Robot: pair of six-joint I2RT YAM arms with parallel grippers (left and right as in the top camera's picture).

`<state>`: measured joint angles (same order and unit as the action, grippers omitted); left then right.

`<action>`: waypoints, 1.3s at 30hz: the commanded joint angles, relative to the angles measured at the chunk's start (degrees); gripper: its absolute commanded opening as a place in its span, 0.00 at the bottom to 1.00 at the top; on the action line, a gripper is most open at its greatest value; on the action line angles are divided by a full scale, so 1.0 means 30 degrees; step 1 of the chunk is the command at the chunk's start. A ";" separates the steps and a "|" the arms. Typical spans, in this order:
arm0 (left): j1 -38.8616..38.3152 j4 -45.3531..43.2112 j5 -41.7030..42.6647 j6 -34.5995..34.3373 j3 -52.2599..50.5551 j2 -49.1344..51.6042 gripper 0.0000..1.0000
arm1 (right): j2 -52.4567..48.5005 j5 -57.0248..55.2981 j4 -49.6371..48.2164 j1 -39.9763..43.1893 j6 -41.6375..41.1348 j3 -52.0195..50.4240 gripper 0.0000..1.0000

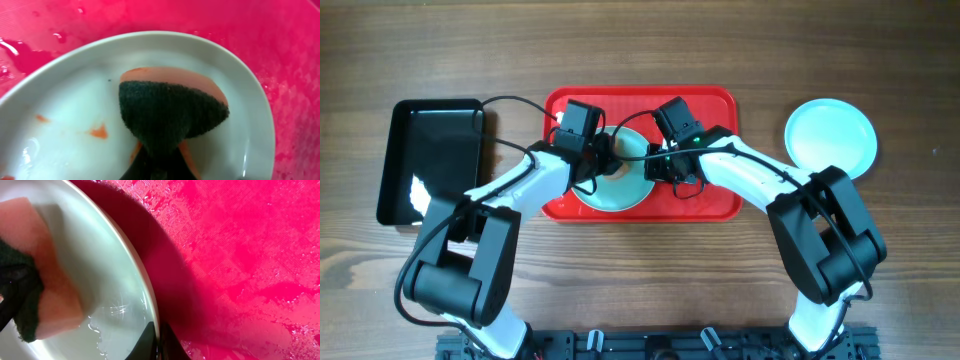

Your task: Clean dirty plates on tray and stack at the side

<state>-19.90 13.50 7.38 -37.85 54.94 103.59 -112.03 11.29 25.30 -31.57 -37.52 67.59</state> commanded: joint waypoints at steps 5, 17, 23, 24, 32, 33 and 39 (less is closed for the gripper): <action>0.2608 0.2725 -0.1333 -0.0641 -0.0058 0.0401 0.04 | -0.0736 -0.0962 0.0284 0.0080 -0.0051 -0.0262 0.04; 0.5224 0.5326 0.4371 -0.1042 -0.0058 0.0342 0.04 | -0.0736 -0.0962 0.0277 0.0080 -0.0051 -0.0262 0.04; 0.5180 0.6798 0.6980 -0.1056 -0.0058 0.0066 0.04 | -0.0736 -0.0962 0.0284 0.0080 -0.0058 -0.0262 0.04; 0.5180 0.7053 0.6958 -0.1049 -0.0058 0.0007 0.04 | -0.0736 -0.0962 0.0284 0.0080 -0.0058 -0.0262 0.04; 0.5224 0.7694 0.6441 -0.1035 -0.0058 -0.0984 0.04 | -0.0736 -0.0962 0.0277 0.0080 -0.0058 -0.0262 0.04; 0.5195 0.7752 0.6258 -0.1035 -0.0058 -0.1290 0.04 | -0.0736 -0.0962 0.0277 0.0080 -0.0058 -0.0262 0.04; 0.4903 0.8743 0.5056 -0.1042 -0.0058 -0.3694 0.04 | -0.0736 -0.0962 0.0153 0.0080 -0.0058 -0.0262 0.04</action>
<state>-4.69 38.72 25.56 -40.23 55.05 97.71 -112.25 11.97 25.15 -32.05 -37.47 67.59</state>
